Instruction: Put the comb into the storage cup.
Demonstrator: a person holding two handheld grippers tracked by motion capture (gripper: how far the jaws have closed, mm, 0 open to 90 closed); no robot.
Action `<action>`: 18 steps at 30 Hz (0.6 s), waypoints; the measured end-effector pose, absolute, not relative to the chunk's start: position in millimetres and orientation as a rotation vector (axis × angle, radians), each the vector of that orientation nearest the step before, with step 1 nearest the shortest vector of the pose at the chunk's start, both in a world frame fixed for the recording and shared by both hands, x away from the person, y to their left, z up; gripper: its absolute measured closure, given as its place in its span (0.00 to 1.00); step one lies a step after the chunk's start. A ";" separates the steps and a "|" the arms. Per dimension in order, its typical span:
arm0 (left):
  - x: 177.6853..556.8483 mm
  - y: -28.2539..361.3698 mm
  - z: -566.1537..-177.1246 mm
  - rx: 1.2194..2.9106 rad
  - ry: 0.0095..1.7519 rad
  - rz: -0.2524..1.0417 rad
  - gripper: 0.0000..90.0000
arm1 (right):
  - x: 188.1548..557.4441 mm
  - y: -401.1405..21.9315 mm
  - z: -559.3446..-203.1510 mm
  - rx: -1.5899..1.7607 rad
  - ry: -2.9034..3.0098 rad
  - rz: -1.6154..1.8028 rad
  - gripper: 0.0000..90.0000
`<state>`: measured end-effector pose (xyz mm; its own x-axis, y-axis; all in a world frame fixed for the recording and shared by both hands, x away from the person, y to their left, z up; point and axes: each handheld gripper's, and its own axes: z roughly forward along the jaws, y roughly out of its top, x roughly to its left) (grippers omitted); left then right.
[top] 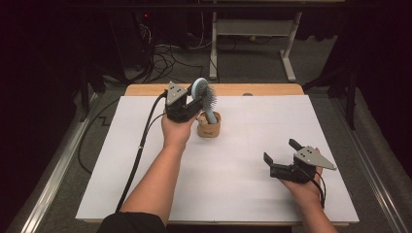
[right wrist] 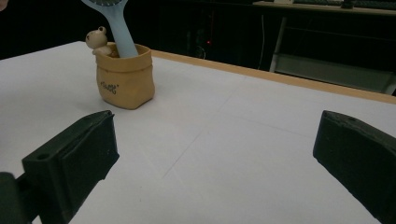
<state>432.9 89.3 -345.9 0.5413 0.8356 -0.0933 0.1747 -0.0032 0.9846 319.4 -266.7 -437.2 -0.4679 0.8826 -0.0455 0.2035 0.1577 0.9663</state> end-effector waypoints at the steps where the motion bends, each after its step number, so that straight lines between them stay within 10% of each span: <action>1: 433.4 89.2 -346.4 1.514 0.905 0.651 0.64 | 319.5 -266.8 -437.3 1.036 1.792 1.345 0.00; 18: 440.5 89.0 -354.8 1.508 0.925 0.628 0.64 | 318.8 -266.7 -437.2 1.036 1.792 1.346 0.00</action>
